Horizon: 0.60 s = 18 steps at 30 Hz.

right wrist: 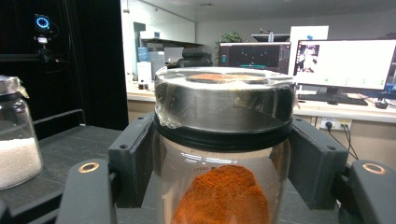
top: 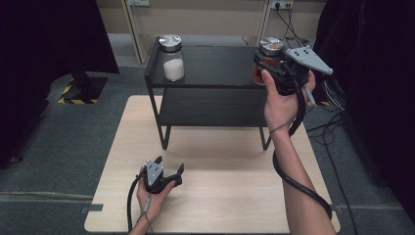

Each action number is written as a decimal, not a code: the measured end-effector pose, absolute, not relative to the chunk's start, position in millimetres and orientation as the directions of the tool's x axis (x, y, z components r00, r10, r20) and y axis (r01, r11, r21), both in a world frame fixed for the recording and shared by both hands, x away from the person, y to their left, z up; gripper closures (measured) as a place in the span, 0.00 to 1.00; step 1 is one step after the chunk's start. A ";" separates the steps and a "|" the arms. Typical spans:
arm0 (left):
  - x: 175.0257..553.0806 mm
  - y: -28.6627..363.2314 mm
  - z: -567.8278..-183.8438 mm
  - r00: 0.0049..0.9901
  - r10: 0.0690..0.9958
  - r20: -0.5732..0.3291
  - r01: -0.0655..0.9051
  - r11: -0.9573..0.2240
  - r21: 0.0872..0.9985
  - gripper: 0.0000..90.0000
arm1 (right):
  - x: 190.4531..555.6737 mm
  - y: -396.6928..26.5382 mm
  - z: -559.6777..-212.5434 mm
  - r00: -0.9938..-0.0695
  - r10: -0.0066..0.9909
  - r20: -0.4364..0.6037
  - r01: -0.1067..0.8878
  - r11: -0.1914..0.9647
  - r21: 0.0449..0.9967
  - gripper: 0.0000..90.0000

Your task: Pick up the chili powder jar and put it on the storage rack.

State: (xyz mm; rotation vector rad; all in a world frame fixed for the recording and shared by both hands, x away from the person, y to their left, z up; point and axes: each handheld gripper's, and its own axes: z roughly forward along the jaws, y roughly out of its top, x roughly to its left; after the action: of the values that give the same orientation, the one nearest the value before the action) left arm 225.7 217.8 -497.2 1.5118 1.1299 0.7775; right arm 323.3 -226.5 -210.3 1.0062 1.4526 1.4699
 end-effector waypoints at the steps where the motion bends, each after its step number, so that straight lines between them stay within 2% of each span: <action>1: 225.7 217.8 -497.2 0.344 0.935 -0.083 0.257 -0.009 0.966 0.11 | 324.6 -226.3 -210.4 -0.346 0.938 -0.007 -0.016 0.001 1.000 0.36; 18: 225.7 218.4 -497.3 0.344 0.935 -0.086 0.257 -0.006 0.966 0.11 | 338.6 -223.2 -212.2 -0.327 0.945 0.000 0.000 -0.001 1.000 0.36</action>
State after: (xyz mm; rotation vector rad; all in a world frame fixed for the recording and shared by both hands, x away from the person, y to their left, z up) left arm 225.7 218.4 -497.3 1.5102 1.1303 0.7749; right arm 338.6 -223.2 -212.2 1.0329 1.4495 1.4508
